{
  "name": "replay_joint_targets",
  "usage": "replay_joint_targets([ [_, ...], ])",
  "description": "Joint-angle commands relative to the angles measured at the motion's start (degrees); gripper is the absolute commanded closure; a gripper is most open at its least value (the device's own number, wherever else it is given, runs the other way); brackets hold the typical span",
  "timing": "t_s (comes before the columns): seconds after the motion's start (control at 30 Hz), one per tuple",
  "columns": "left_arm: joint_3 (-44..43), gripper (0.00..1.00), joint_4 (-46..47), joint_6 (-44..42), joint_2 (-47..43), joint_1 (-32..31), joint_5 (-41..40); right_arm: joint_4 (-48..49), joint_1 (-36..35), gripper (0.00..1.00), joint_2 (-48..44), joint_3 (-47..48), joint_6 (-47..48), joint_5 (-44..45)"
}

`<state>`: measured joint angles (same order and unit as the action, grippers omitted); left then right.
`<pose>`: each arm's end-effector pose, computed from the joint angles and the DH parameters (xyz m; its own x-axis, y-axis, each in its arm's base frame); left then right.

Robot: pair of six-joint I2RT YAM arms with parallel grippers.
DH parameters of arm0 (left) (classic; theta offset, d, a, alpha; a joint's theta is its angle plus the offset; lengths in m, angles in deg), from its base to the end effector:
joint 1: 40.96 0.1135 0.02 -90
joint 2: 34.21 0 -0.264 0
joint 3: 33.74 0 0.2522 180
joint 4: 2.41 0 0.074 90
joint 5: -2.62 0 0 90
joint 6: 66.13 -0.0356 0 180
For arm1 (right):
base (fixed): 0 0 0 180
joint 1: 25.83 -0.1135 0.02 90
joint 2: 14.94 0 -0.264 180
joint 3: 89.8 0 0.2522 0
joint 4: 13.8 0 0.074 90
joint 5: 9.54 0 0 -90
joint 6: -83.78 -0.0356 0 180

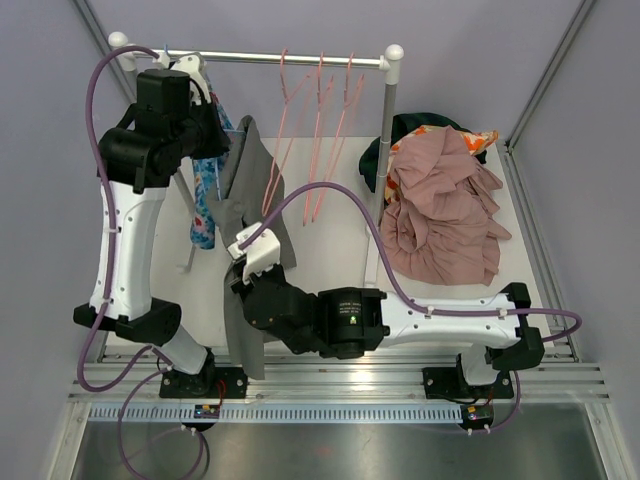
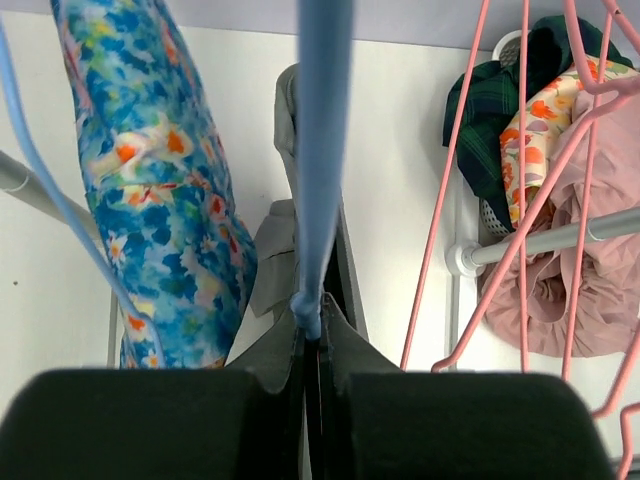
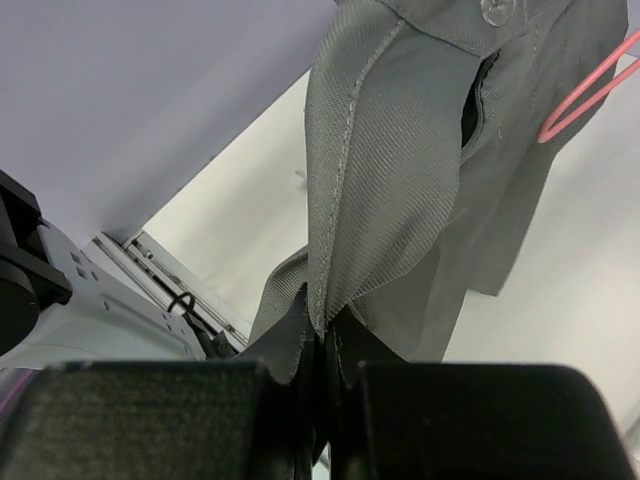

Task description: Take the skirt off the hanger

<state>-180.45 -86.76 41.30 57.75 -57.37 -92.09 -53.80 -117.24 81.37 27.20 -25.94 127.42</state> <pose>0.2596 -0.0734 0.5292 -0.5159 -0.1593 -0.8417 0.0614 0.9732 -0.2218 0.0167 0.3782 0.4325 -0.2283 -0.0842 -0.9699 -0.6610 0.7448 0.0909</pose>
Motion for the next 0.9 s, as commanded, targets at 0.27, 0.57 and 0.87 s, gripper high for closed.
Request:
replay_joint_targets([
  [0.27, -8.38, 1.00, 29.72, -4.95, 4.63, 7.26, -8.74, -5.31, -13.96, 1.00, 1.77, -9.19, -11.29, -11.81],
  [0.57, -11.63, 1.00, 31.12, -5.21, 8.49, 9.11, -9.35, -6.37, -21.24, 1.00, 2.65, -11.58, -13.50, -5.57],
  [0.87, -9.55, 1.00, 31.30, -3.81, 9.22, 10.96, -7.52, -17.36, -28.11, 1.00, 5.29, -4.71, -15.87, 4.10],
])
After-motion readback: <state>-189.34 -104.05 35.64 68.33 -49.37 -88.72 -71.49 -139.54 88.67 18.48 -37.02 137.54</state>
